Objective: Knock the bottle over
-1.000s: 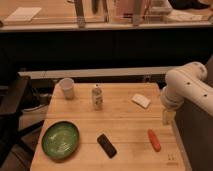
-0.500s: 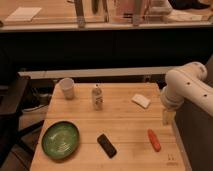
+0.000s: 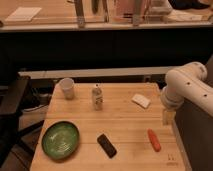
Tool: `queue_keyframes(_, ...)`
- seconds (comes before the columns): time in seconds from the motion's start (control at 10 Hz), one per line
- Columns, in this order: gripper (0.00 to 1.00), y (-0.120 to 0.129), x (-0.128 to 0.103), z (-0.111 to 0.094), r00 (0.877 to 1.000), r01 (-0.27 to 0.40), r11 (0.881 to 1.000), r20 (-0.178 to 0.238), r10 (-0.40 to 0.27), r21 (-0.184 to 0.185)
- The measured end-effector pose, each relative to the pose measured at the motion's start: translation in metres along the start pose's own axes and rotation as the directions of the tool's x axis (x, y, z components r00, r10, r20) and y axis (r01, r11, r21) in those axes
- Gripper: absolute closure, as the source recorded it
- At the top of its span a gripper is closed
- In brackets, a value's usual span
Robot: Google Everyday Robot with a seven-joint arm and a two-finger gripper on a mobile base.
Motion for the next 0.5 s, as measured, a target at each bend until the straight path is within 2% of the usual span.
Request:
queue_keyframes(0.3,0.20,-0.0001,-0.0001,0.0000,1.000,0.000,1.000,0.000,0.000,0.000)
queue_keyframes(0.5,0.20,-0.0070,-0.0068,-0.0009,1.000,0.024,1.000,-0.012,-0.024,0.014)
